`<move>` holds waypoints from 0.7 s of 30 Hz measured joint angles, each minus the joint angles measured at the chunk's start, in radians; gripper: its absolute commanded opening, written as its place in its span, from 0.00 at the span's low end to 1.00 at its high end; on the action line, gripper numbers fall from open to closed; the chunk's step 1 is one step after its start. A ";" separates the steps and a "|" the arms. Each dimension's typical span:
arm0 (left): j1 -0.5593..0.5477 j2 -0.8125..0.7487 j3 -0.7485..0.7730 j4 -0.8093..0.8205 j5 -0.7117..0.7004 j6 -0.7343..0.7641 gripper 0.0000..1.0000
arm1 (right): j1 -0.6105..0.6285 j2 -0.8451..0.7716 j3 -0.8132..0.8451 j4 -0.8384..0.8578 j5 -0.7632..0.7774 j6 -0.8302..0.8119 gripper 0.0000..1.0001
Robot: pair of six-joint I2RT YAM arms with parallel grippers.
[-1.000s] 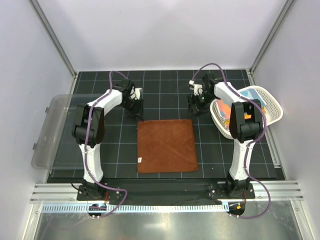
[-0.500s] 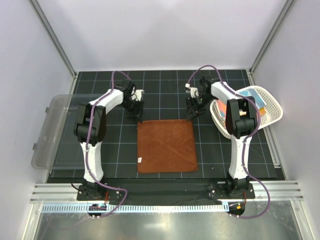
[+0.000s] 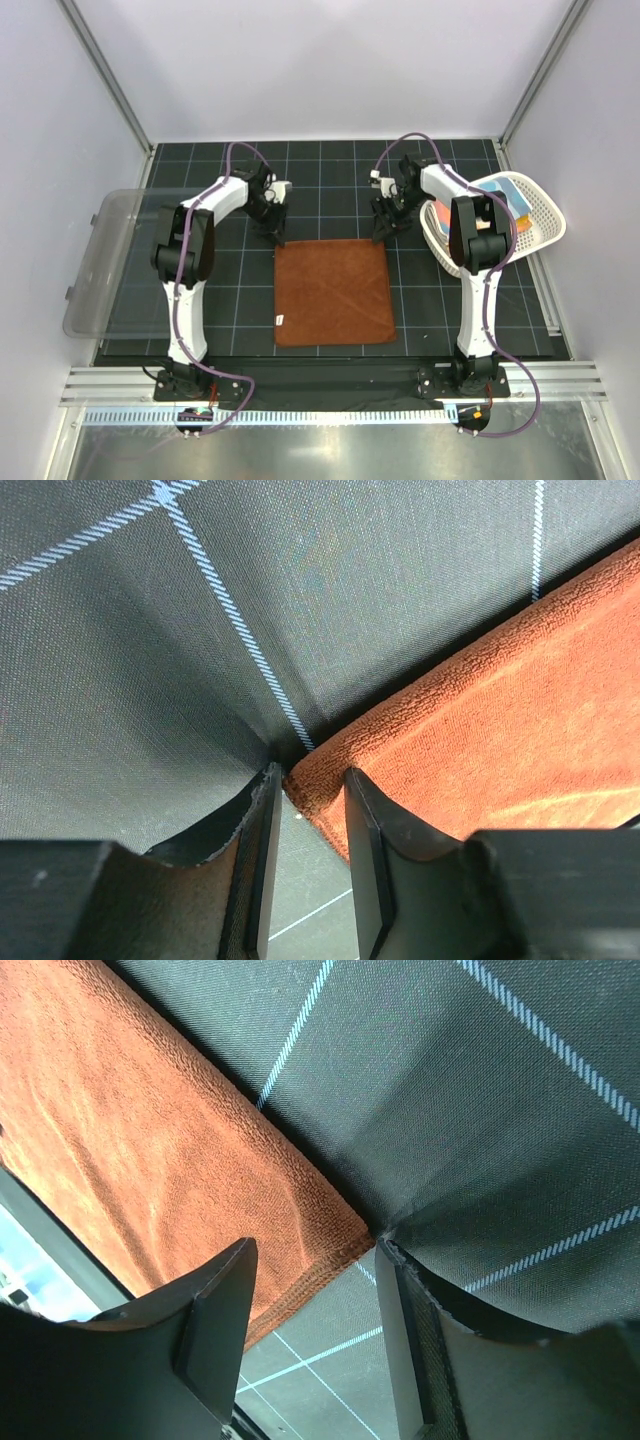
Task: Fold and stack the towels
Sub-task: Fold the towel
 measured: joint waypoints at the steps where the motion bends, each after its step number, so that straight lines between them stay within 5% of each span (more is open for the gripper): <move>1: 0.000 0.001 0.001 -0.003 0.000 0.003 0.33 | 0.000 0.000 0.000 0.000 0.000 0.000 0.56; 11: 0.002 0.013 0.029 -0.033 0.012 0.023 0.23 | 0.000 0.015 0.008 -0.001 -0.018 -0.013 0.48; 16: 0.004 0.028 0.048 -0.049 0.020 0.025 0.00 | 0.000 0.019 0.009 0.001 -0.017 -0.014 0.26; 17: 0.005 0.032 0.050 -0.051 0.021 0.026 0.00 | 0.000 0.019 0.009 0.004 -0.016 -0.013 0.22; 18: 0.006 0.037 0.055 -0.055 0.022 0.028 0.00 | 0.000 0.019 0.009 0.008 -0.014 -0.008 0.05; 21: 0.011 0.054 0.074 -0.061 0.016 0.023 0.00 | 0.000 0.019 0.009 0.032 -0.001 0.013 0.01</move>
